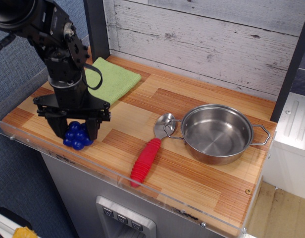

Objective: Place the grapes on the cloth

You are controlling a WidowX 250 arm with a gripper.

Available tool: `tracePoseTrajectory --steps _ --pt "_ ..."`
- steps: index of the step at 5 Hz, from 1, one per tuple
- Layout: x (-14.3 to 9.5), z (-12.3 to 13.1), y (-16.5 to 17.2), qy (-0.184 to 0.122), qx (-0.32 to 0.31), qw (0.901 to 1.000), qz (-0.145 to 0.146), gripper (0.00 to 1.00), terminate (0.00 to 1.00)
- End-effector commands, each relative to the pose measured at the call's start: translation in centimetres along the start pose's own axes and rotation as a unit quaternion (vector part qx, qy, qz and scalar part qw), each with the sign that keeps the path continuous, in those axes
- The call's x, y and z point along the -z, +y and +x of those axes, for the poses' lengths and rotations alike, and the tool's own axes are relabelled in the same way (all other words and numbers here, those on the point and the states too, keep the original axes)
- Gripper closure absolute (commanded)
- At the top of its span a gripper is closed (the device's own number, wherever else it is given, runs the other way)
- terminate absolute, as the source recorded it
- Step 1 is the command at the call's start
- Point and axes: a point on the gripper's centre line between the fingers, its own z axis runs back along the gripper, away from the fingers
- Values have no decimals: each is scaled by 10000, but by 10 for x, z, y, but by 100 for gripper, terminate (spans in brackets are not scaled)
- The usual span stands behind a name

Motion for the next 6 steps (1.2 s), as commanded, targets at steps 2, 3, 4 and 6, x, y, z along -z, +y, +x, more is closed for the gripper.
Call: tracePoseTrajectory --steps 2,3,4,6 --pt "-17 8 6 -157 -9 9998 -147 100 0" --pt "-35 20 8 -242 -132 9990 -358 100 0" --pt "-47 34 4 -325 -119 9990 -275 100 0" --pt "-56 94 4 -664 -370 9961 -452 100 0"
